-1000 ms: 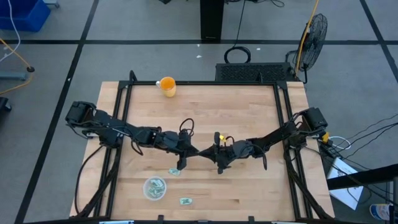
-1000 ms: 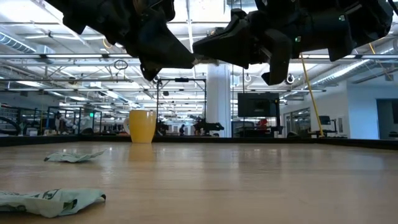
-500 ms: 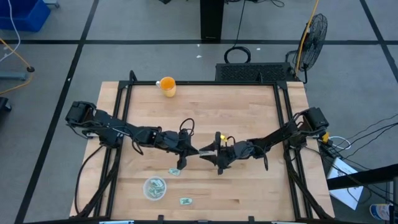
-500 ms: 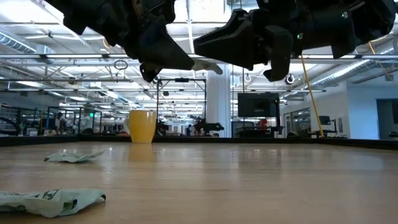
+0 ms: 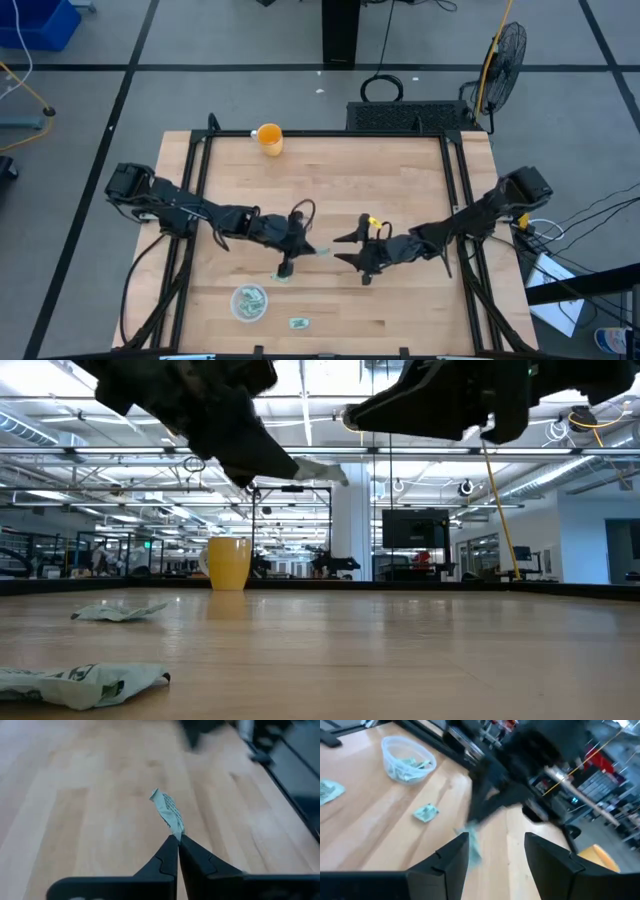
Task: Pick and place Stevia / Truvia into bins
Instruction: Put the stevia packet into the transparent container
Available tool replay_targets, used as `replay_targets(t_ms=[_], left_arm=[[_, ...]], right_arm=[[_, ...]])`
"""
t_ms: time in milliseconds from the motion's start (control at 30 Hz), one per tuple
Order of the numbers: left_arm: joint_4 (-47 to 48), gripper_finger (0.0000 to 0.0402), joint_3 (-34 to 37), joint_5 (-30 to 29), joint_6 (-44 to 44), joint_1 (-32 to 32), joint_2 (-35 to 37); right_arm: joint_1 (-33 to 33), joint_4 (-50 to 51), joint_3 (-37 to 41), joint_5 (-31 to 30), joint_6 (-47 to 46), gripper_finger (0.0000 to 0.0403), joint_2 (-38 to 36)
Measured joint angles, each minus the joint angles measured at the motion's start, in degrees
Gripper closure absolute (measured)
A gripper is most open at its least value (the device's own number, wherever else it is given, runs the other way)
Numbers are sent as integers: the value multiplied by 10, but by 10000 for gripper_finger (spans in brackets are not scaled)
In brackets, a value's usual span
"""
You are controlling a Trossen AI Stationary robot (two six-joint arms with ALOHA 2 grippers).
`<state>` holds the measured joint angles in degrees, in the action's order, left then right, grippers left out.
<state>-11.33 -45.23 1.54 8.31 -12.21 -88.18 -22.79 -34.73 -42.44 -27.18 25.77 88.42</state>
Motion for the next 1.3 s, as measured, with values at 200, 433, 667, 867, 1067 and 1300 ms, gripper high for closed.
replay_targets(t_ms=[200, 433, 667, 867, 1067, 1300], left_arm=[[1, 388, 0, -3, -111, -46, 0], [4, 384, 0, -45, -116, -91, 0], [41, 392, 0, -52, -74, -129, 16], [217, 396, 0, -101, 64, -192, 79], [305, 395, 0, -113, 273, -287, 125], [397, 388, 0, -140, 539, -402, 120]], right_arm=[[-3, 46, 0, 0, -26, 221, -31], [-3, 50, 0, 0, -26, 222, -33], [-3, 52, 0, 2, -30, 221, -33], [-3, 65, 0, 2, -63, 221, -33], [-2, 64, 0, 2, -62, 220, -33], [0, 64, 0, 3, -69, 220, -33]])
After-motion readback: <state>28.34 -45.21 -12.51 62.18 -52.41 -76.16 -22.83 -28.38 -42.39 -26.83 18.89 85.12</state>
